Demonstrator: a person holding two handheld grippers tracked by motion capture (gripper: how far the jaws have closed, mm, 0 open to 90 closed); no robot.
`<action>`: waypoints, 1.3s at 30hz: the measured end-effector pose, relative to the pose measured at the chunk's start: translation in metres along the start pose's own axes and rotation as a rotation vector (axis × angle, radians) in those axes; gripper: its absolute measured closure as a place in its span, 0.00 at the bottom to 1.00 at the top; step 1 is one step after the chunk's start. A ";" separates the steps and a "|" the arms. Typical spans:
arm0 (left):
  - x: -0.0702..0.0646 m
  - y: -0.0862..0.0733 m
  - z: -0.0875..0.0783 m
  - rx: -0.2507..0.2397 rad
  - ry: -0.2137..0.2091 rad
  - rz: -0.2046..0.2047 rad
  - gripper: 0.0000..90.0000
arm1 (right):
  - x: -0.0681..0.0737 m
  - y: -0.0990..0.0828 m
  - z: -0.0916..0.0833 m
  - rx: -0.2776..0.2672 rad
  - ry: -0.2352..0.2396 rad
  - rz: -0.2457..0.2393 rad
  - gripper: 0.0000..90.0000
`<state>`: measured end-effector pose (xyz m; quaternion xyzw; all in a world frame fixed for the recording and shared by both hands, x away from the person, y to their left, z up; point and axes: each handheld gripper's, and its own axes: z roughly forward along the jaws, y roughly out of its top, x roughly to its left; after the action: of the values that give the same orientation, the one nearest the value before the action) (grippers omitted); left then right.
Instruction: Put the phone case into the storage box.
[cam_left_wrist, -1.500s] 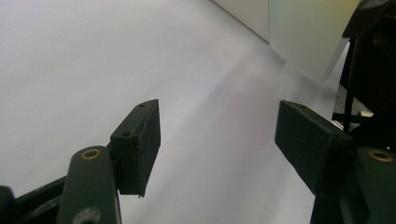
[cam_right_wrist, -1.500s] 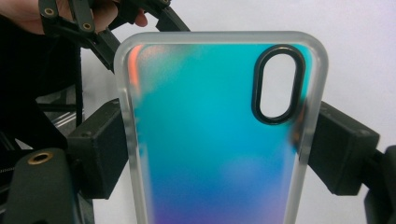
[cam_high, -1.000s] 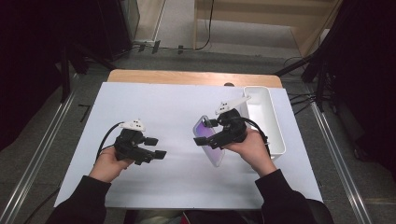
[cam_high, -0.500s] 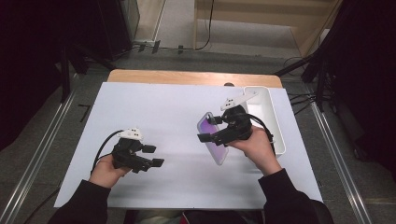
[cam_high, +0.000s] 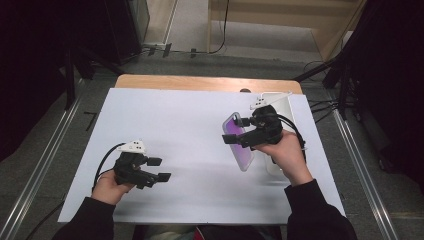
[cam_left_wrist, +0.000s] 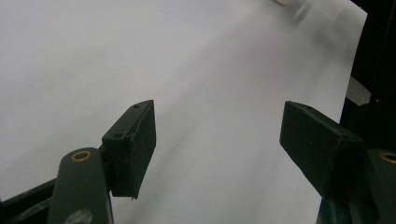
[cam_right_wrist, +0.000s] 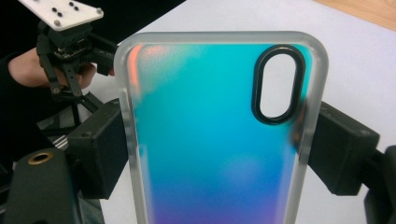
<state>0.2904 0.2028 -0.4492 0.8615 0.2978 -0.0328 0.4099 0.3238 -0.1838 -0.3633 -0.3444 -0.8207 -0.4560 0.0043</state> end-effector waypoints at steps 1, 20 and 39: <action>0.000 0.000 0.000 0.001 0.000 0.000 0.30 | -0.001 0.000 -0.002 -0.002 -0.006 0.004 0.17; 0.000 0.000 0.001 0.003 0.000 0.001 0.30 | -0.015 -0.001 -0.036 -0.041 -0.120 0.039 0.17; 0.002 -0.001 0.000 0.008 0.001 -0.007 0.30 | -0.038 -0.010 -0.067 -0.110 -0.226 0.114 0.17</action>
<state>0.2914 0.2041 -0.4507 0.8622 0.3009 -0.0348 0.4061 0.3262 -0.2589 -0.3435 -0.4395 -0.7686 -0.4577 -0.0814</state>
